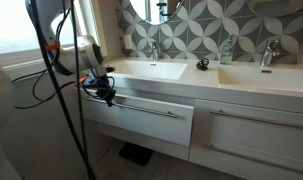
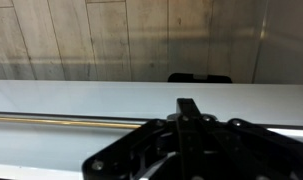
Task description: Close the open drawer
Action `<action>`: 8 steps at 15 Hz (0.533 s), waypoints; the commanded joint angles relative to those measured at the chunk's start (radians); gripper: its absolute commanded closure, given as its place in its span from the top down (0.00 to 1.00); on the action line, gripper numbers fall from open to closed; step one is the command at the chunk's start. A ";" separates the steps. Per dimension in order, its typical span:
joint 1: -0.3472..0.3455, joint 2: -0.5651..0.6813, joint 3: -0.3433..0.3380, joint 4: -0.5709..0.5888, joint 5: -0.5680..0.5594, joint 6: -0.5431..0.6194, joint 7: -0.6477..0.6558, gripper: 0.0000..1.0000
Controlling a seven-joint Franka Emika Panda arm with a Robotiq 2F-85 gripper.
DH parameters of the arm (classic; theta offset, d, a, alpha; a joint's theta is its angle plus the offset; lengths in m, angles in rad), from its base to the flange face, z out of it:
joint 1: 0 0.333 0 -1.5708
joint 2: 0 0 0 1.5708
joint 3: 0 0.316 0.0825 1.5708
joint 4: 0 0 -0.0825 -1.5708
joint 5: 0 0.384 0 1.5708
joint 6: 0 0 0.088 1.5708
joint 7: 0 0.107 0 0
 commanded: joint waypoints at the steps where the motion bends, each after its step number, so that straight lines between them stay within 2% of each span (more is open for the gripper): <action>1: 0.050 0.054 -0.073 0.049 -0.032 0.085 0.060 0.00; 8: 0.162 0.152 -0.233 0.114 -0.054 0.263 0.127 0.00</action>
